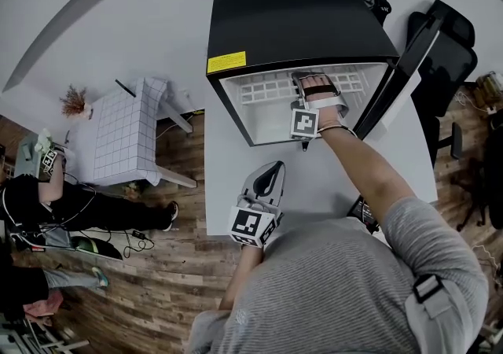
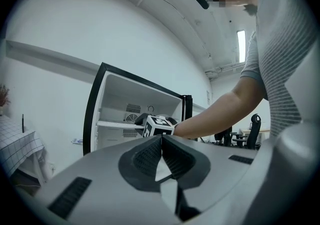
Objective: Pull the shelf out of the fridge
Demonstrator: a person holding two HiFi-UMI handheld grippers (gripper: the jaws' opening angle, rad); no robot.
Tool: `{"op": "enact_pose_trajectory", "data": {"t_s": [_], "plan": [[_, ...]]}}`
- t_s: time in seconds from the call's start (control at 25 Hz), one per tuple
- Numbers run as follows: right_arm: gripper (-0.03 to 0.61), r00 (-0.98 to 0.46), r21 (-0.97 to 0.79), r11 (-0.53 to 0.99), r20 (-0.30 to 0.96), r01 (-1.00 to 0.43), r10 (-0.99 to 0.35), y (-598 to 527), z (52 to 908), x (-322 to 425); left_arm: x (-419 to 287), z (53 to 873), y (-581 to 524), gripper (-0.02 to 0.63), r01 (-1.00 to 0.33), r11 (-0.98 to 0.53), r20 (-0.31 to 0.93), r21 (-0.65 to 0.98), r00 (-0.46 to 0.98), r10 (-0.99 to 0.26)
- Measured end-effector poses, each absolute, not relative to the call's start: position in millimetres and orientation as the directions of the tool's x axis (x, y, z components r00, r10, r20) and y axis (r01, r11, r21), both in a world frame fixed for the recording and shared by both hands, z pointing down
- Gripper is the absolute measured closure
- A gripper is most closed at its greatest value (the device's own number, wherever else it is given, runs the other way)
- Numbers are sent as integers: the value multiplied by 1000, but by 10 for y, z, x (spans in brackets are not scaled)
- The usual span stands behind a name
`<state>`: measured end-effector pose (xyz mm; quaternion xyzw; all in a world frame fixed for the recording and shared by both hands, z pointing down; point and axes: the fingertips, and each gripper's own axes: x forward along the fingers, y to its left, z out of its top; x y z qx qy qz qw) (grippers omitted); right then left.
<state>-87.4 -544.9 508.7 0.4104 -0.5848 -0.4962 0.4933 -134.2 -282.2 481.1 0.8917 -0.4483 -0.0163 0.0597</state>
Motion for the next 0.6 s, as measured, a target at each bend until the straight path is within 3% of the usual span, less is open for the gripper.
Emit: {"op": "enact_pose_trajectory", "data": {"t_s": [0.32, 0.48, 0.6], "plan": [[543, -206, 977, 208, 194, -51, -959, -5197, 5047, -913, -1359, 4847, -2802, 601, -806, -582, 26, 106, 588, -809], [543, -186, 982, 190, 184, -13, -965, -5197, 5084, -865, -1357, 4825, -2803, 601, -805, -584, 22, 110, 589, -808], [541, -223, 971, 225, 202, -79, -953, -5106, 5004, -951, -1360, 4815, -2797, 601, -805, -583, 22, 114, 588, -808]]}}
